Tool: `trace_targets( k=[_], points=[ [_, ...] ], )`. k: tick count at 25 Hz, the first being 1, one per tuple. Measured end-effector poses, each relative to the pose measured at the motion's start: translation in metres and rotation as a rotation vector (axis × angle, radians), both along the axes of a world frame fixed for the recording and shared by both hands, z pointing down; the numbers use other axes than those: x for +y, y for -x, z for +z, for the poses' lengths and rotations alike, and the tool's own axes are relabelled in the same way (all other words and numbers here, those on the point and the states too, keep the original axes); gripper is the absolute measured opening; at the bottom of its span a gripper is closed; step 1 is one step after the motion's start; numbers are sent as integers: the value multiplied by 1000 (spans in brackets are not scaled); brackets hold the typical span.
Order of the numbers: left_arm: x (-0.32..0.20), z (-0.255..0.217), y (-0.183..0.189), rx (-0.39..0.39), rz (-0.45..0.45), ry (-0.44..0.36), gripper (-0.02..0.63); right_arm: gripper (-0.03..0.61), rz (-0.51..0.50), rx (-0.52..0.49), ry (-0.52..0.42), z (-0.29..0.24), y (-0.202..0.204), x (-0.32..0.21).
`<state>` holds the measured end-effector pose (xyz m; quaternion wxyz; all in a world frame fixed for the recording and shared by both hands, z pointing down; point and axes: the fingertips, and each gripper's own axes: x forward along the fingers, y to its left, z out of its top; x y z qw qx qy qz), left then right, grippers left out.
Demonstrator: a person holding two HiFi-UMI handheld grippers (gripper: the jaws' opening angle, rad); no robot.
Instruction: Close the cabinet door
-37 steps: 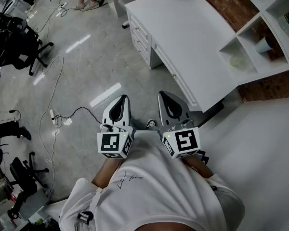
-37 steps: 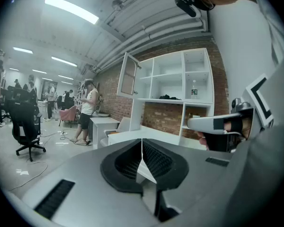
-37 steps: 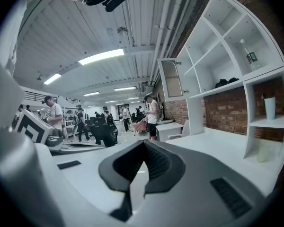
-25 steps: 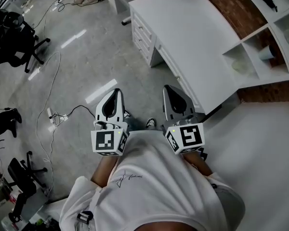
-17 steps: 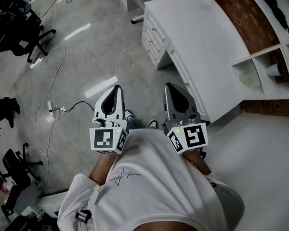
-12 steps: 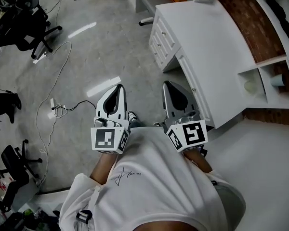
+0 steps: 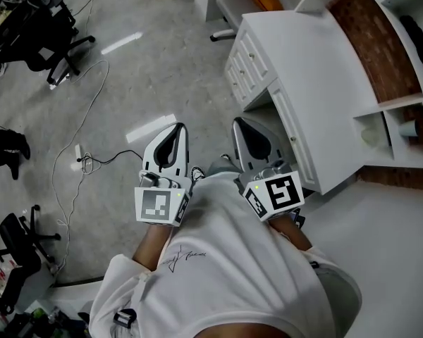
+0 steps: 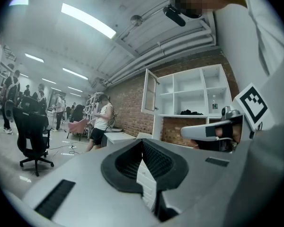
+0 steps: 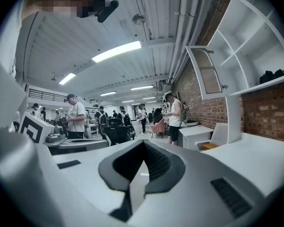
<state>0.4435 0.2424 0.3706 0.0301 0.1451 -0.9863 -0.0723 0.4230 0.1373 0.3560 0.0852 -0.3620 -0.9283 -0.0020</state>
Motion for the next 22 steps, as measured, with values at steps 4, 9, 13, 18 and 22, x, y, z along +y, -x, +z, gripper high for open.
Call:
trace_targets(
  k=[4, 9, 13, 18, 22],
  points=[
    [10, 5, 7, 11, -19, 3, 17, 23, -77, 24, 59, -2, 4, 19],
    [24, 12, 23, 23, -44, 13, 17, 25, -88, 31, 59, 3, 21, 34],
    [34, 16, 51, 27, -52, 25, 17, 23, -106, 28, 81, 4, 48, 46],
    [47, 19, 102, 31, -29, 20, 17, 24, -103, 33, 72, 3, 98, 62],
    [45, 16, 144, 23, -4, 8, 17, 24, -98, 26, 64, 0, 137, 64]
  ],
)
